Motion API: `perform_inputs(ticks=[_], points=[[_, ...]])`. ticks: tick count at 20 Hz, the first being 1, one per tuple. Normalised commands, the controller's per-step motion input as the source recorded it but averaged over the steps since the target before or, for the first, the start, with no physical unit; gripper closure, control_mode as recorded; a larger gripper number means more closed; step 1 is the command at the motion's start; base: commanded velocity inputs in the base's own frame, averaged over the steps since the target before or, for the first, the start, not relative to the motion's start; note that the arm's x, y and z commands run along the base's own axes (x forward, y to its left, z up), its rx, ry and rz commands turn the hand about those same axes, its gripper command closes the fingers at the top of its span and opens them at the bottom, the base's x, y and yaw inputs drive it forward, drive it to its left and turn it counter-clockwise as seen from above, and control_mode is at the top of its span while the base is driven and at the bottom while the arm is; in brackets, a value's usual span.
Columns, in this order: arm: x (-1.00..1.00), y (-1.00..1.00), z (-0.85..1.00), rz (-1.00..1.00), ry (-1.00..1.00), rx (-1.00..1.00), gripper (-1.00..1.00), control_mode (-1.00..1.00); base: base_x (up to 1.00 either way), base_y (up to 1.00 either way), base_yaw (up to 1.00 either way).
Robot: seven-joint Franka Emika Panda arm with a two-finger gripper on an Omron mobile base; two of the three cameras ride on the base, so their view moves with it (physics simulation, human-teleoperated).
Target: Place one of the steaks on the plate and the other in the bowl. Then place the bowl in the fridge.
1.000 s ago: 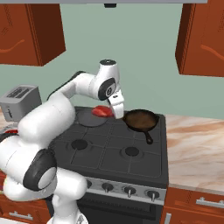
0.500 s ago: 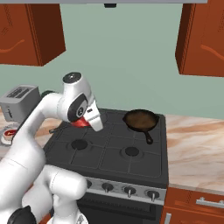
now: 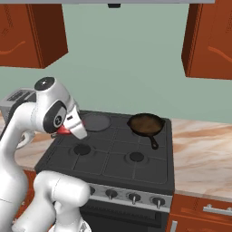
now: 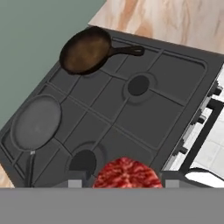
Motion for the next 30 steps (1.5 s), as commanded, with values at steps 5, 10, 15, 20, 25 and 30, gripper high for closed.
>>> perform_inputs(ticks=[5, 10, 15, 20, 25, 30], points=[[-0.16, 0.12, 0.18, 0.03, 0.01, 0.0, 1.0, 1.0, -0.25, 0.12, 0.02], [0.0, 0.0, 0.0, 0.0, 0.0, 0.0, 1.0, 1.0, -0.9, 0.82, 0.08], [0.0, 0.0, 0.0, 0.0, 0.0, 0.0, 1.0, 1.0, -0.82, 1.0, 0.03], [0.0, 0.0, 0.0, 0.0, 0.0, 0.0, 1.0, 1.0, 0.03, 1.0, -0.03], [0.0, 0.0, 0.0, 0.0, 0.0, 0.0, 1.0, 1.0, 0.32, 1.0, -0.06], [0.0, 0.0, 0.0, 0.0, 0.0, 0.0, 1.0, 1.0, 0.48, 0.59, -0.15]])
